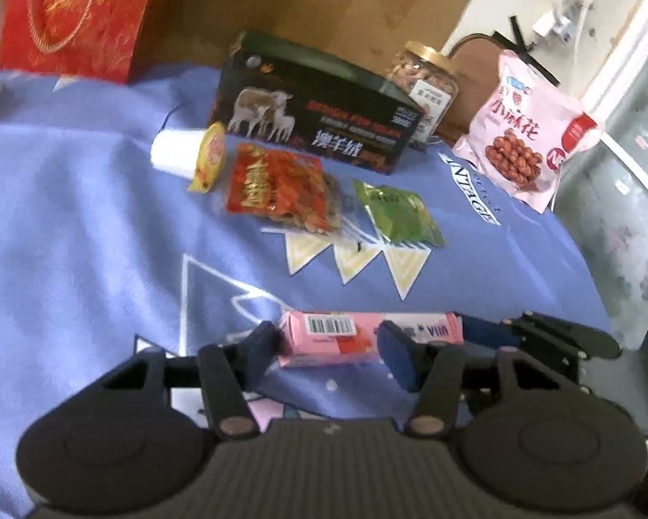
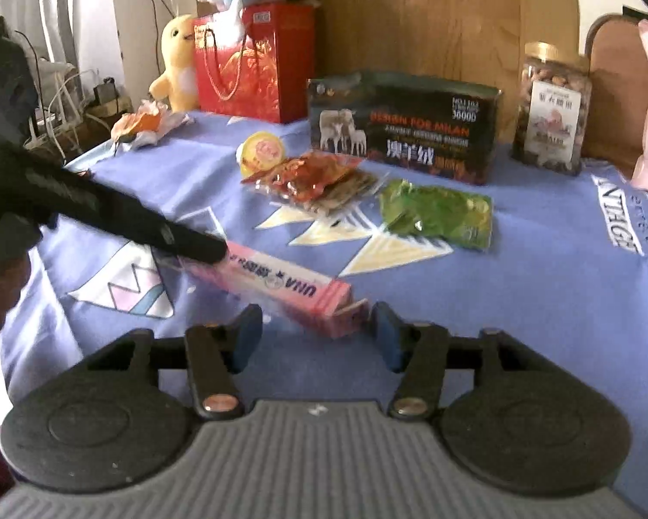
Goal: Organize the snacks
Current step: 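Drop the pink candy box into the black tin box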
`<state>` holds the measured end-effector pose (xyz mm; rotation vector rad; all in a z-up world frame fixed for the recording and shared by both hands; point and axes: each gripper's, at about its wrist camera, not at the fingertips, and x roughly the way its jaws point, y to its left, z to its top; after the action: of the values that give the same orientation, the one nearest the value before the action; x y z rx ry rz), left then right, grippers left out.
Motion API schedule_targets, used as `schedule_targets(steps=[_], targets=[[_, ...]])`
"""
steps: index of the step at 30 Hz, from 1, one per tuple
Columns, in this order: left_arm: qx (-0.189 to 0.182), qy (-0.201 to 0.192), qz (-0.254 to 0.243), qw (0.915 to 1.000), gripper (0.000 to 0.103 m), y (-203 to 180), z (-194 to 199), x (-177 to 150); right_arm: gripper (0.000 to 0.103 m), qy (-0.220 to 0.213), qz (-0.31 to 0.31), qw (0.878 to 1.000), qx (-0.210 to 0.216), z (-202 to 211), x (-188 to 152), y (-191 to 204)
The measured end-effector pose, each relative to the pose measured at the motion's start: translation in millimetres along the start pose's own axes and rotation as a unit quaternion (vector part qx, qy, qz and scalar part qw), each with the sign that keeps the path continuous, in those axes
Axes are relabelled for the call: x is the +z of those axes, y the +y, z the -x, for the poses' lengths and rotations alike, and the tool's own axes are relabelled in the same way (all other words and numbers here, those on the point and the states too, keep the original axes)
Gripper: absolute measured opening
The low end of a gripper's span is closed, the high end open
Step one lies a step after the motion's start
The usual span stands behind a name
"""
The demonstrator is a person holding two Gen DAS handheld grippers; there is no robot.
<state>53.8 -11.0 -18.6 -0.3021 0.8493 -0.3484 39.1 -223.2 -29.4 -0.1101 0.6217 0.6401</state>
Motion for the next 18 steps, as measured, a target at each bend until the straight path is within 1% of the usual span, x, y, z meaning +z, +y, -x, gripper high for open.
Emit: schedule_targets(steps=[2, 5, 9, 11, 13, 16, 18], targets=[[0.002, 0.0, -0.006, 1.0, 0.052, -2.2, 0.9, 0.4, 0.048, -0.003, 0.002, 1.0, -0.006, 2.0, -1.2, 3.1], [-0.011, -0.007, 0.001, 0.9999, 0.051, -1.5, 9.8, 6.8, 0.047, -0.016, -0.006, 1.0, -0.004, 9.2, 2.6, 1.7], [-0.015, -0.052, -0.026, 0.9982, 0.051, -10.5, 24.3, 29.6, 0.047, -0.059, 0.008, 0.998, -0.014, 15.7, 22.0, -1.2], [-0.012, -0.069, -0.03, 0.9971, 0.051, -11.9, 23.3, 48.6, 0.047, -0.073, 0.022, 0.997, -0.025, 8.1, 36.7, -4.6], [-0.007, -0.095, -0.03, 0.995, 0.051, -10.4, 18.2, 74.0, 0.047, -0.096, 0.028, 0.994, -0.036, -1.8, 57.7, -13.2], [0.002, -0.126, -0.014, 0.9919, 0.052, -4.3, 3.2, 115.5, 0.047, -0.123, 0.027, 0.991, -0.049, -21.5, 94.8, -32.8], [0.006, -0.143, -0.006, 0.9897, 0.053, 0.6, -9.0, 141.9, 0.047, -0.131, 0.02, 0.99, -0.055, -36.9, 118.2, -47.5]])
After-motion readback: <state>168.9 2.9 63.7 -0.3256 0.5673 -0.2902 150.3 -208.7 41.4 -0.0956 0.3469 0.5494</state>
